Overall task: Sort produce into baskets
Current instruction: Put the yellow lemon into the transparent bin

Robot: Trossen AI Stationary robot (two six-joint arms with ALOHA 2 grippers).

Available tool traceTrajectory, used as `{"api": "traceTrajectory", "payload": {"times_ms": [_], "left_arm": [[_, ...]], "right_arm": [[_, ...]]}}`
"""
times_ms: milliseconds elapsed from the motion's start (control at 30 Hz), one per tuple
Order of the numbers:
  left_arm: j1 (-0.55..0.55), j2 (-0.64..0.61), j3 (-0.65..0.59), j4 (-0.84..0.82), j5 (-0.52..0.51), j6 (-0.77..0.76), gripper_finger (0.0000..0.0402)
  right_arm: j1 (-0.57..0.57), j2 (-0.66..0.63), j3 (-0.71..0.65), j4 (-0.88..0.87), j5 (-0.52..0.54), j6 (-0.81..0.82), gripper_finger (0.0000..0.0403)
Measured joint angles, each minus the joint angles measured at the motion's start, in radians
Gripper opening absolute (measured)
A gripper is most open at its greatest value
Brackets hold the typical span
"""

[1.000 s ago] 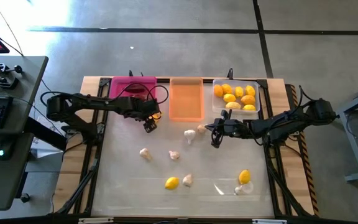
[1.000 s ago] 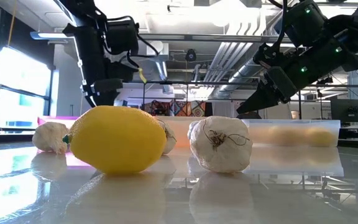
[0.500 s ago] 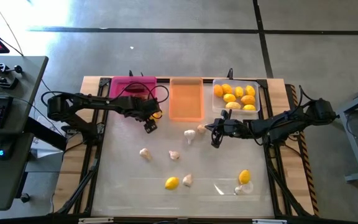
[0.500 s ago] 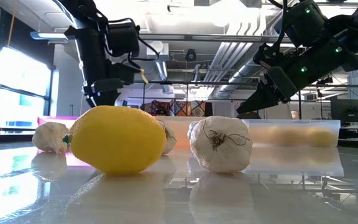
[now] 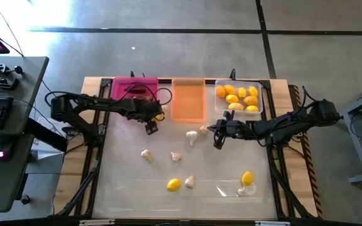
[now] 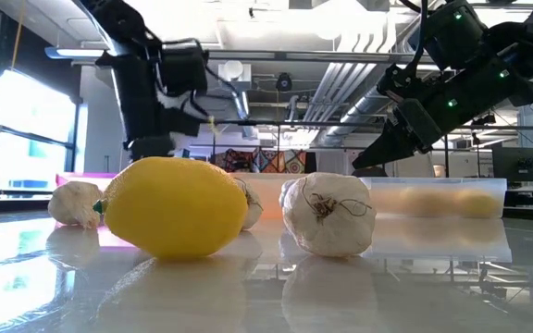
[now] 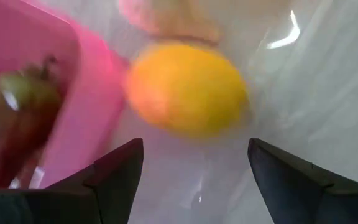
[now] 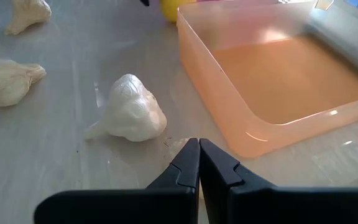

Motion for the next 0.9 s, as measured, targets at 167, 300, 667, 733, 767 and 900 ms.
{"api": "traceTrajectory", "payload": {"times_ms": [167,300,667,733,767,900], "left_arm": [[0.000,0.003,-0.003,-0.009,-0.004,0.006,0.0278],[-0.013,0.002,-0.001,-0.005,-0.004,0.035,0.0278],[-0.115,-0.010,-0.059,0.148,0.102,0.078,0.0251],[-0.130,-0.021,-0.109,0.245,0.106,0.077,0.0228],[-0.138,-0.027,-0.130,0.284,0.105,0.076,0.0214],[-0.169,-0.073,-0.209,0.415,0.106,0.076,0.0156]], "right_arm": [[0.000,0.000,0.000,-0.001,0.000,0.000,0.0000],[0.000,0.000,0.000,0.000,0.000,0.000,0.0000],[0.000,0.000,0.000,-0.001,-0.006,0.000,0.0000],[0.000,0.000,0.000,-0.001,-0.018,0.000,0.0000],[0.000,0.000,0.000,0.000,-0.022,0.000,0.0000],[0.000,0.000,0.000,0.016,-0.025,0.000,0.0000]]}}
